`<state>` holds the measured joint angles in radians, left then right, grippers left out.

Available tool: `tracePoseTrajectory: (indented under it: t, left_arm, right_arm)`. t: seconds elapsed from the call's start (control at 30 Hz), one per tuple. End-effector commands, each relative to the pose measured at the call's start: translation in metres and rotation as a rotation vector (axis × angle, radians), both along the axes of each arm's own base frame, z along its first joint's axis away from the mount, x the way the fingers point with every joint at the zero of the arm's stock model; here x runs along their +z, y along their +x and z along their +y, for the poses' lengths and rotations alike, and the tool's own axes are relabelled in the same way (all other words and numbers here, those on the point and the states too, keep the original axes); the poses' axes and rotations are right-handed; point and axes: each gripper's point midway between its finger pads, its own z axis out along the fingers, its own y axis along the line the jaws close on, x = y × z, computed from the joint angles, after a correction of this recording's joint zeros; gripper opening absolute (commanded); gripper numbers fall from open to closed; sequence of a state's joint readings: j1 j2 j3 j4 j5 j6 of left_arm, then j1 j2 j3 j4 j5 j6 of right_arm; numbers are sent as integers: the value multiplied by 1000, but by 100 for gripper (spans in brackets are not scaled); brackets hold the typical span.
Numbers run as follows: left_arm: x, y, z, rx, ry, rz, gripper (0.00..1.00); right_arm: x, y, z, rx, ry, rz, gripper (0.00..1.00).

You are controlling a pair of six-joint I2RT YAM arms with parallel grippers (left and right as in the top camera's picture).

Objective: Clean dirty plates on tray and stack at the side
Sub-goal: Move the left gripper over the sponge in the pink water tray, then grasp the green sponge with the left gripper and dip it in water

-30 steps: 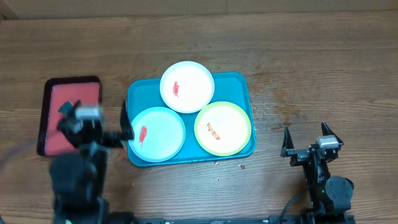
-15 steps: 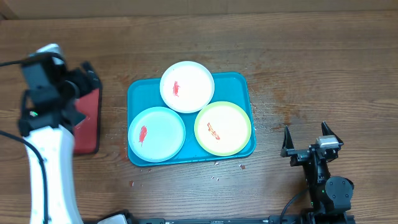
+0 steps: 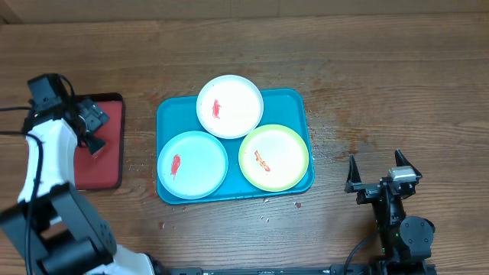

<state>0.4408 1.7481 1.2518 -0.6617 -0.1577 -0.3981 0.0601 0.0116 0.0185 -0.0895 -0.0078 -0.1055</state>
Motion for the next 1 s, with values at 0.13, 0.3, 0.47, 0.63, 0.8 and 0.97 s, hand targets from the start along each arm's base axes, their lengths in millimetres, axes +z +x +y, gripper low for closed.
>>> tracePoseTrajectory:
  t: [0.13, 0.3, 0.47, 0.63, 0.8, 0.97]
  left_arm:
    - [12, 27, 16, -10, -98, 13, 100]
    - [8, 31, 18, -12, -94, 9, 100]
    - [8, 31, 19, -7, -92, 5, 100]
    - [-3, 19, 33, 126, -46, 50, 100]
    - [-30, 23, 36, 128, -57, 86, 99]
    - [-64, 29, 36, 124, -79, 116, 100]
  right_arm:
    - [-2, 0, -1, -8, 0, -4, 100]
    - [-2, 0, -2, -8, 0, -4, 100]
    - [-2, 0, -1, -8, 0, -4, 100]
    - [-2, 0, -2, -8, 0, -4, 100]
    - [-2, 0, -2, -8, 0, -4, 100]
    - [-2, 0, -1, -8, 0, -4, 100]
